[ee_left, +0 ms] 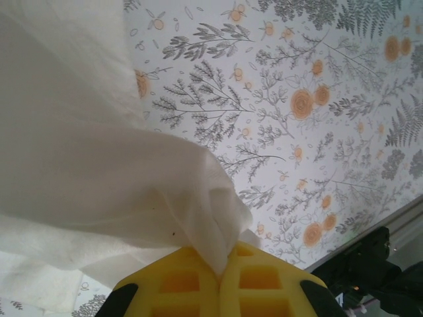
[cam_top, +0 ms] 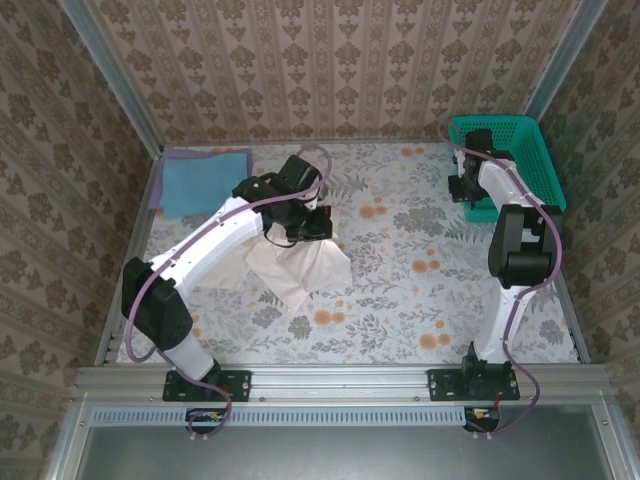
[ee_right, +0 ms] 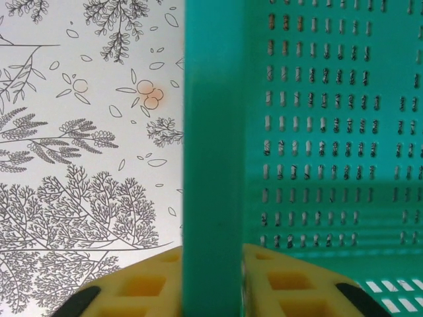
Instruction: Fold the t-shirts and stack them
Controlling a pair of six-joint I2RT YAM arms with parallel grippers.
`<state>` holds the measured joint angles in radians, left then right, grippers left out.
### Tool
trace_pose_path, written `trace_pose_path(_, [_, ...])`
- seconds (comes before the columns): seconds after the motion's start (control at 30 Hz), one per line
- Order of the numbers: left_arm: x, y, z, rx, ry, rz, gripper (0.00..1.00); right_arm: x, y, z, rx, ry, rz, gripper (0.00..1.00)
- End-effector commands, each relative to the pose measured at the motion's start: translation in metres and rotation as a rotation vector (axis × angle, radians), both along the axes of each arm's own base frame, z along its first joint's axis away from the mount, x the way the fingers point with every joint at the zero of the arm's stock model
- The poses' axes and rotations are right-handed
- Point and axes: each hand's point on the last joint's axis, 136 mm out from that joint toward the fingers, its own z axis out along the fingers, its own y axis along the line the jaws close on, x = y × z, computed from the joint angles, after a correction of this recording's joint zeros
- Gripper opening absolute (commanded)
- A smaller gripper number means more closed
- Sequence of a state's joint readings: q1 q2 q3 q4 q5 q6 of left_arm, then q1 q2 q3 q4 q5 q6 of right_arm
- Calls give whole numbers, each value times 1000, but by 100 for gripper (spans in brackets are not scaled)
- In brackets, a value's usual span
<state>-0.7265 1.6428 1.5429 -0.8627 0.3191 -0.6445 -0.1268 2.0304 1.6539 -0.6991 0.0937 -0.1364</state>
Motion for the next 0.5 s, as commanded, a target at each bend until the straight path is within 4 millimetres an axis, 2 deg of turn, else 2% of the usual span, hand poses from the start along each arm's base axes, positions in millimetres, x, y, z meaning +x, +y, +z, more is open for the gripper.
trace_pose_path(0.0, [1,-22,17,-76,-9,-56,0,9,-8,-4,7,-18,31,33])
trace_pose_path(0.2, [8,-49,13,-90,22,-95,0,17,-30,8,-33,-38,-64,43])
trace_pose_path(0.37, [18,-73,9,-118,65,-95,0,11,-39,15,-55,-54,-114,50])
trace_pose_path(0.47, [25,-79,10,-106,60,-89,5,8,-43,29,-59,-91,-157,55])
